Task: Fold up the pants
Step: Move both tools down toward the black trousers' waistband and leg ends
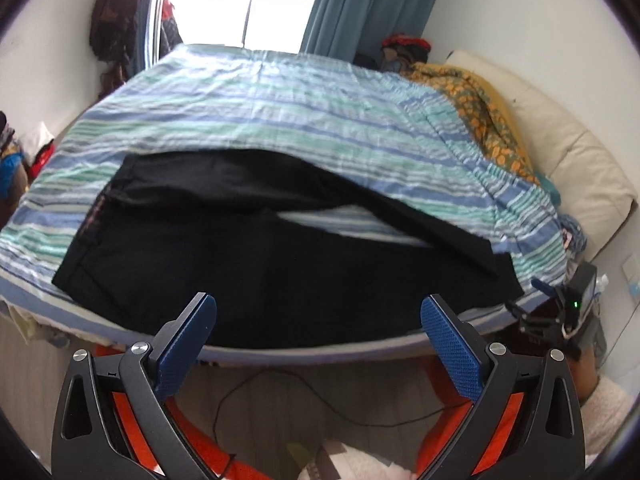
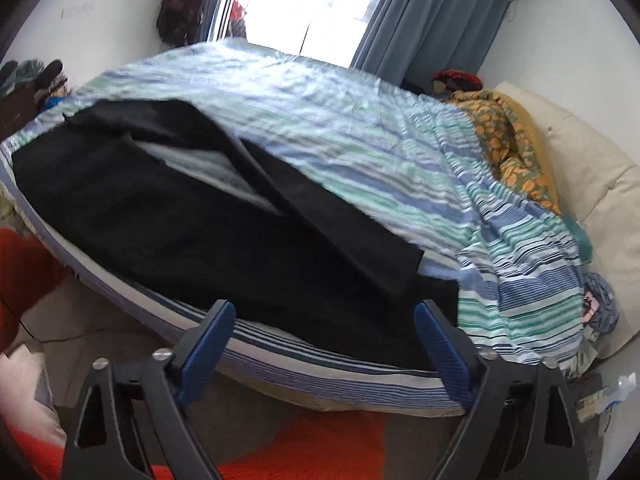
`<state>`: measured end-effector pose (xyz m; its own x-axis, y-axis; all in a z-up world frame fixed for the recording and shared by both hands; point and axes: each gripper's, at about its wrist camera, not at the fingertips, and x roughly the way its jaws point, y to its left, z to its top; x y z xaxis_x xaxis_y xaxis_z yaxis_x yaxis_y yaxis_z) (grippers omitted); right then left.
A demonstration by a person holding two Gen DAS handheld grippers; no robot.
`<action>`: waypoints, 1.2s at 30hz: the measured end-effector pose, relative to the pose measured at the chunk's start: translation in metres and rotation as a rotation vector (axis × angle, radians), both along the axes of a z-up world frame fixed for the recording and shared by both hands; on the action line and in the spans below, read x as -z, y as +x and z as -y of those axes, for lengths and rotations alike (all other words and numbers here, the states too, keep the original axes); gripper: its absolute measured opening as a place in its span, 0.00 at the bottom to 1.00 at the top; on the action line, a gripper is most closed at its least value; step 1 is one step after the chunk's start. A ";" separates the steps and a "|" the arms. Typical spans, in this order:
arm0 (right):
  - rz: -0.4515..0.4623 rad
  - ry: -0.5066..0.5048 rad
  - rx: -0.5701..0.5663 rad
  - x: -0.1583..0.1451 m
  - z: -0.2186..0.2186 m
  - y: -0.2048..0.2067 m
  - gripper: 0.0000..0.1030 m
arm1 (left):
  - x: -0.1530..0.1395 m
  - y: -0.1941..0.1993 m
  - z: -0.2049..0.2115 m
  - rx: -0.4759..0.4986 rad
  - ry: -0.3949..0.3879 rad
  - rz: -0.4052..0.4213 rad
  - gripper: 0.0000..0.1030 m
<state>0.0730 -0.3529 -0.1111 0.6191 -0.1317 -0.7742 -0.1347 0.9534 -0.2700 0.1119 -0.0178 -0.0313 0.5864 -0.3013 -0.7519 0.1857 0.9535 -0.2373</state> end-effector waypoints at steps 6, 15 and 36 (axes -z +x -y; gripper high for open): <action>-0.014 -0.093 -0.059 0.043 0.016 0.067 0.68 | 0.032 0.008 0.012 -0.019 0.073 -0.107 0.99; -0.140 -0.129 -0.194 0.057 0.033 0.148 0.05 | 0.061 0.037 0.034 -0.004 0.130 -0.208 0.99; -0.098 1.037 0.584 0.110 0.249 0.272 0.49 | 0.103 0.081 0.048 0.025 0.161 -0.286 0.99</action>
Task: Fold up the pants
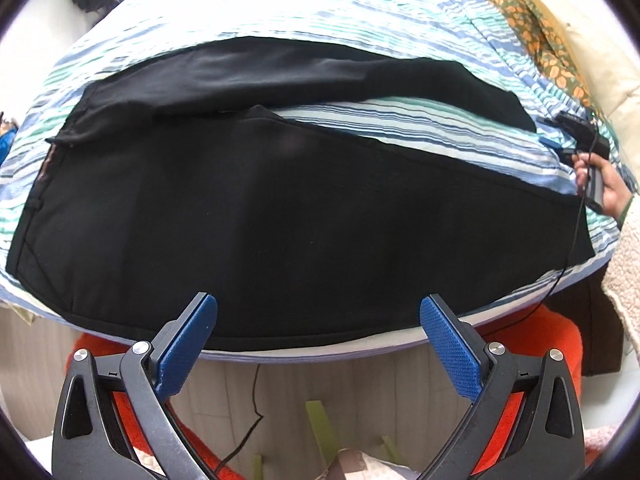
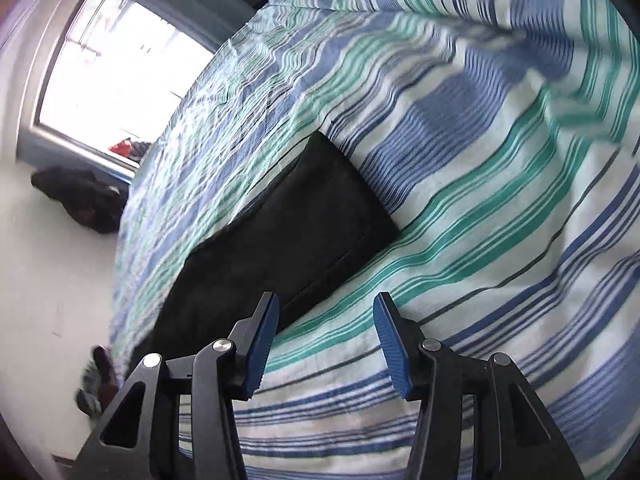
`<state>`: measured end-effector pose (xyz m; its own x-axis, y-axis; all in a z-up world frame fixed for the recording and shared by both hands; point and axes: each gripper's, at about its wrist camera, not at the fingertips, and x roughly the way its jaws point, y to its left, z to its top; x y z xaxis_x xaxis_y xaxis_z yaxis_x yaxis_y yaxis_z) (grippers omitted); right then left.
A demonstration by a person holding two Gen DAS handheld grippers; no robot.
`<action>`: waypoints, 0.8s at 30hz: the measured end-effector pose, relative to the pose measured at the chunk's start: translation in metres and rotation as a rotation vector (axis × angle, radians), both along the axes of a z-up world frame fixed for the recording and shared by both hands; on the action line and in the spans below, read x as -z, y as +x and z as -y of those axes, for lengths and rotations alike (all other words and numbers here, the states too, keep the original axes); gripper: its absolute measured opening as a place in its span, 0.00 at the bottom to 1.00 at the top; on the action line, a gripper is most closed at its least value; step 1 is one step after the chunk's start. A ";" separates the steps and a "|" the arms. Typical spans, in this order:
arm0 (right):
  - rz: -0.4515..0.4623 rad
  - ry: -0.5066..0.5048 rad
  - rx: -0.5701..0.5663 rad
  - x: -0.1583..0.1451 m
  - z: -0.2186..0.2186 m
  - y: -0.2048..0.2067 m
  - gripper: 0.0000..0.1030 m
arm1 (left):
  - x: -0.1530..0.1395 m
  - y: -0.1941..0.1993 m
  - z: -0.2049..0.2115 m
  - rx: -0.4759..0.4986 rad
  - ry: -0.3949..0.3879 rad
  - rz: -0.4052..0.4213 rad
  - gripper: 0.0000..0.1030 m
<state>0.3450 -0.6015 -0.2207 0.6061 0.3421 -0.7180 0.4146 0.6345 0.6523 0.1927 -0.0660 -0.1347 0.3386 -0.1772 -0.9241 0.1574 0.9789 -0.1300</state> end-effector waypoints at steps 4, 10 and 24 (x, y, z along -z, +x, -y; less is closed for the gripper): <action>-0.026 -0.047 0.085 0.021 -0.006 0.030 0.45 | 0.002 -0.003 -0.005 -0.017 0.017 -0.006 0.99; 0.088 -0.190 0.019 -0.048 0.000 0.031 0.12 | 0.004 0.007 -0.019 -0.060 0.028 -0.008 0.99; 0.022 -0.505 -0.116 -0.072 -0.067 -0.002 0.42 | 0.062 0.234 -0.059 -0.174 0.253 0.154 0.99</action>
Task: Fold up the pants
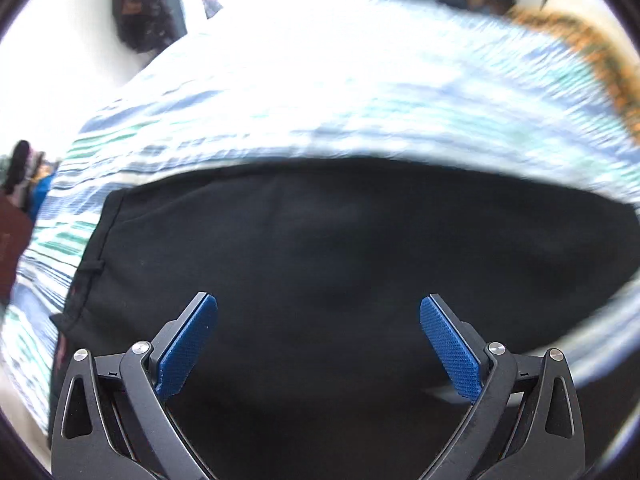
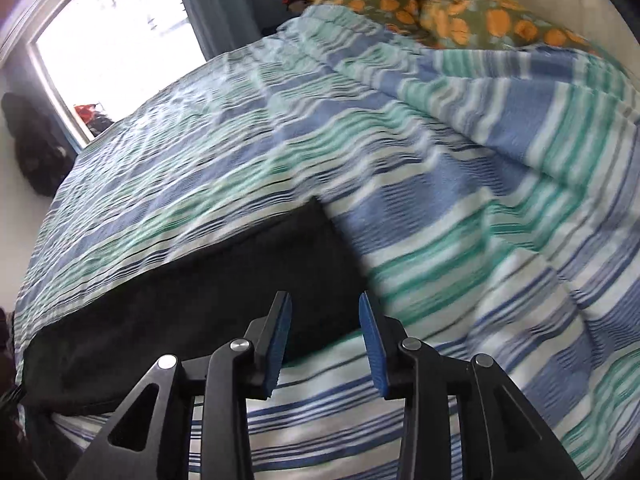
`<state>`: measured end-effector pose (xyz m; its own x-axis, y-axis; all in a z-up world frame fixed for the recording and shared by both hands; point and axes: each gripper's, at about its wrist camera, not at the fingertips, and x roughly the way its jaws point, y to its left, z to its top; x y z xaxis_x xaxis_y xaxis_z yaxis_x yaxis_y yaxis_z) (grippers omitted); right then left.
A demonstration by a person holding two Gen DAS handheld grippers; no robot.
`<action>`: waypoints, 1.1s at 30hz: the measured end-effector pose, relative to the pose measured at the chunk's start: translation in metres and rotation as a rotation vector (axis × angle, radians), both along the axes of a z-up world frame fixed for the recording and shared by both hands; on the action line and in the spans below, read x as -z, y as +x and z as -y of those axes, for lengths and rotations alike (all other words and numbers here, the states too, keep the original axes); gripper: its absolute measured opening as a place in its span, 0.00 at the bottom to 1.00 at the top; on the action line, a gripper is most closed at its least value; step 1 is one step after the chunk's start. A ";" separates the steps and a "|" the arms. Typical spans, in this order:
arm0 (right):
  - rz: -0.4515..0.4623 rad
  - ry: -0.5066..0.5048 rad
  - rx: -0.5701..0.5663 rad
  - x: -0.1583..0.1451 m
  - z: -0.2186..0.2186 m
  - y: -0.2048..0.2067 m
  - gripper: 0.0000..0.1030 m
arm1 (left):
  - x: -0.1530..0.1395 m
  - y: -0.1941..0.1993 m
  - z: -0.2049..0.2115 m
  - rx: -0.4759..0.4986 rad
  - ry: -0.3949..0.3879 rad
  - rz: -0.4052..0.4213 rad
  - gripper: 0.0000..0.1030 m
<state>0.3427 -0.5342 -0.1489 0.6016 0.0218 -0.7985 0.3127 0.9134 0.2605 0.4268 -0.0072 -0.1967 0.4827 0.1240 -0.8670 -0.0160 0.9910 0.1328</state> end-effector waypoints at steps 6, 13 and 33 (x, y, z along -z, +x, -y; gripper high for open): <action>0.018 0.149 -0.330 0.025 -0.164 0.064 0.67 | 0.040 0.006 -0.010 0.001 -0.019 0.038 1.00; -0.125 -0.002 -0.346 0.063 -0.211 0.085 0.69 | 0.029 0.007 -0.013 -0.005 -0.026 0.000 0.98; -0.026 -0.015 -0.088 0.058 -0.132 -0.221 0.76 | 0.027 -0.189 0.136 0.408 -0.096 -0.032 1.00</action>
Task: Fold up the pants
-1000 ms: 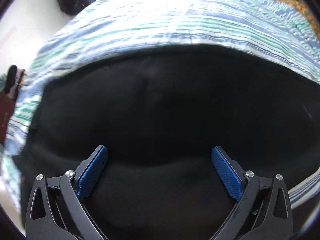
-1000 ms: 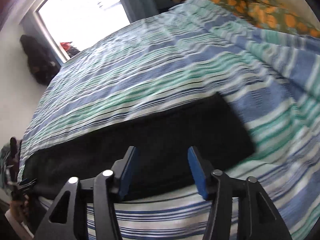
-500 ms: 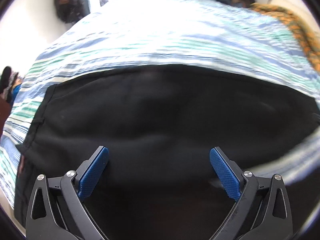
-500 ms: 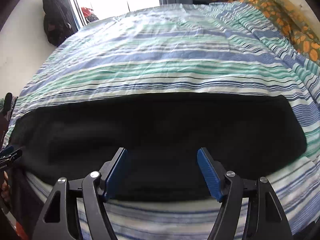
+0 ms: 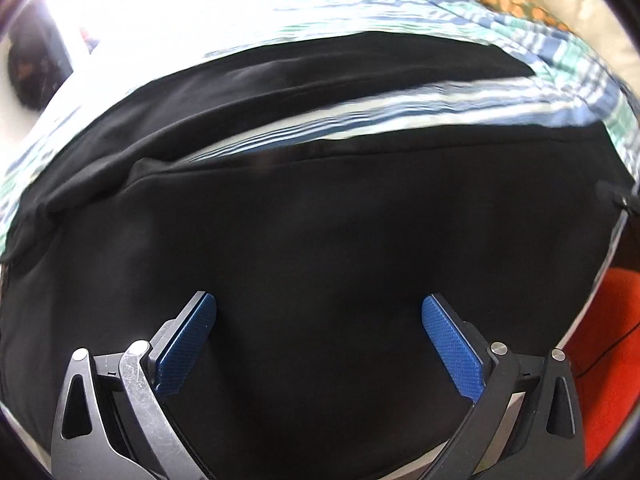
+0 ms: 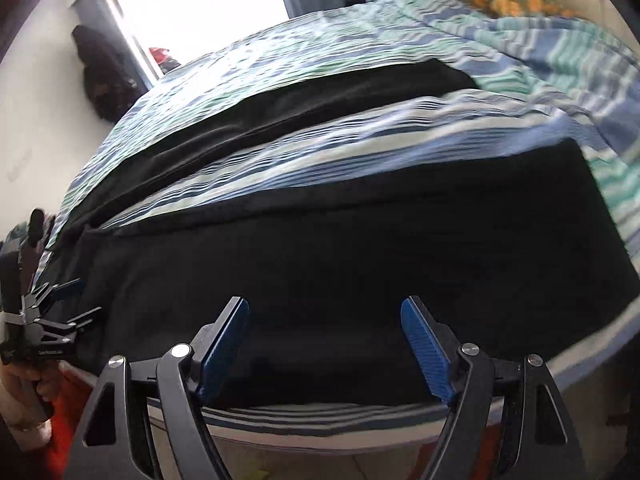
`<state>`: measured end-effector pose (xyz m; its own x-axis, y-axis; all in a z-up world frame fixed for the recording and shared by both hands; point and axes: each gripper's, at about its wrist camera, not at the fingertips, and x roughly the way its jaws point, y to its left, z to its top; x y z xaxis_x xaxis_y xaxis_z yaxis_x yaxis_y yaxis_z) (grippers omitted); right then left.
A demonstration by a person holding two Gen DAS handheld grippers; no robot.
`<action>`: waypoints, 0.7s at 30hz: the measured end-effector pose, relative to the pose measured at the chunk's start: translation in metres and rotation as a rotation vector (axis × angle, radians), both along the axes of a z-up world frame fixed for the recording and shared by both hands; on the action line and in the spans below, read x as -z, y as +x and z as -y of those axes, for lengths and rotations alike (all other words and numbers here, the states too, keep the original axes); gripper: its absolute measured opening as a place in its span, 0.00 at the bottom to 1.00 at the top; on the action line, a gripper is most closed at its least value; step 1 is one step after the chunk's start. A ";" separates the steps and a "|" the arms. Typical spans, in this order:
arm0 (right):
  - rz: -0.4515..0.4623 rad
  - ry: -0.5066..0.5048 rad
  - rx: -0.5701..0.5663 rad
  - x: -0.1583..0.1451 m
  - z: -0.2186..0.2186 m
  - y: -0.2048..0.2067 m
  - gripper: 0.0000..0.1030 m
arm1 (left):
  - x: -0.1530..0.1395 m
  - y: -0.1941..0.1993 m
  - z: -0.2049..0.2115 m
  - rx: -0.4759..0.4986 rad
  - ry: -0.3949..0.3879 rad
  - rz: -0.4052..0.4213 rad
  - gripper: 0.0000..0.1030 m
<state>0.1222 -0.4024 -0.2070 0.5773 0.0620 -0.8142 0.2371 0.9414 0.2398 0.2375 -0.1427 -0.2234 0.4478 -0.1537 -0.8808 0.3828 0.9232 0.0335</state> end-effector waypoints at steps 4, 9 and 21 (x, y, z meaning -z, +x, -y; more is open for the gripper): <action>0.035 -0.014 -0.004 0.010 0.003 -0.009 0.80 | 0.000 0.003 -0.031 -0.118 -0.024 -0.029 1.00; 0.052 -0.068 0.000 0.015 -0.011 -0.002 0.94 | -0.006 0.010 -0.042 -0.192 0.001 -0.040 0.99; 0.065 -0.087 0.012 0.014 -0.015 -0.006 0.99 | -0.067 0.166 -0.046 -0.260 -0.057 0.074 0.99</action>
<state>0.1161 -0.3876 -0.2214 0.6291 -0.0148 -0.7772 0.2354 0.9565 0.1724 0.4036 -0.0971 -0.1559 0.5413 -0.0740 -0.8376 0.1315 0.9913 -0.0026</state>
